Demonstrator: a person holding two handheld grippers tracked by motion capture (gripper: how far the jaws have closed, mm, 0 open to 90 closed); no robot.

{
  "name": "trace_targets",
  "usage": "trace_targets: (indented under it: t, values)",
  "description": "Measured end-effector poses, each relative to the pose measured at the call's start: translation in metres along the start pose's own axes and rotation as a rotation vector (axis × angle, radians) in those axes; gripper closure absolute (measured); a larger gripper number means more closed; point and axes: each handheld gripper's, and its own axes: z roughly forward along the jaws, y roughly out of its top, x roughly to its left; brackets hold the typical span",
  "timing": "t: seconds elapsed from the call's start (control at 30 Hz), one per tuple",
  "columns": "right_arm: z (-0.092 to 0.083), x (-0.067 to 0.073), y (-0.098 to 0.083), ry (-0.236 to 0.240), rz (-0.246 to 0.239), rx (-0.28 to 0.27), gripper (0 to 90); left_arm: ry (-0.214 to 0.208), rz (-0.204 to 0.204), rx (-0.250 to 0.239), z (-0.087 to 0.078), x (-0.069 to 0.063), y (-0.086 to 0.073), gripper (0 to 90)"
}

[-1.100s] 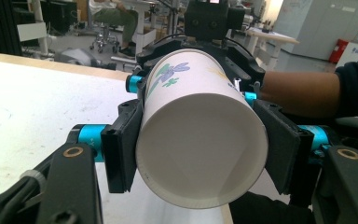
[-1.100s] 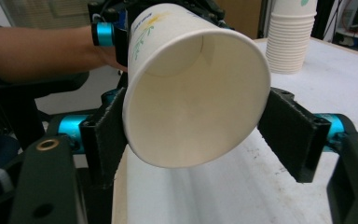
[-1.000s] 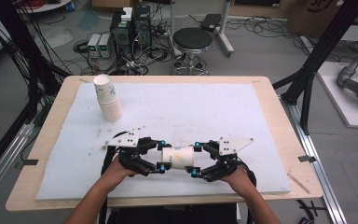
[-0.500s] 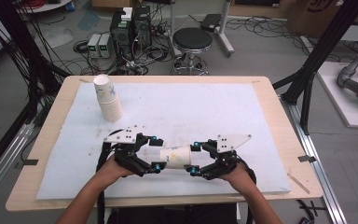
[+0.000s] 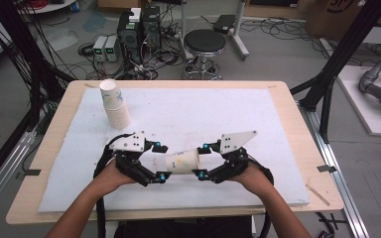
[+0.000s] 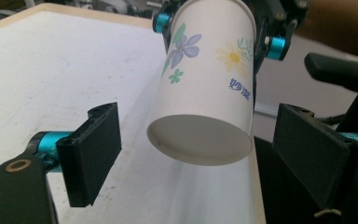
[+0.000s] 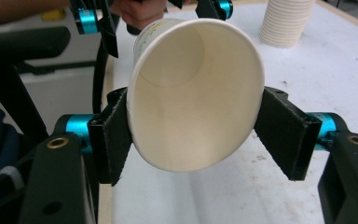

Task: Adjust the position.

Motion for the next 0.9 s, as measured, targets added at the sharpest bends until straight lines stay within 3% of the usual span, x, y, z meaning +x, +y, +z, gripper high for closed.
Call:
trace_targets:
  t: [0.47,0.5,0.9]
  values:
    - [0.013,0.001,0.024,0.0,-0.073,0.158,31.3,0.003,0.052,0.109,0.008,0.0,0.008,16.0]
    - [0.013,0.001,0.025,-0.002,-0.08,0.17,31.3,0.004,0.039,0.104,0.01,-0.001,0.008,16.1]
    - [0.023,0.003,0.042,-0.004,-0.139,0.29,31.3,0.004,0.071,0.199,0.019,0.0,0.009,17.0]
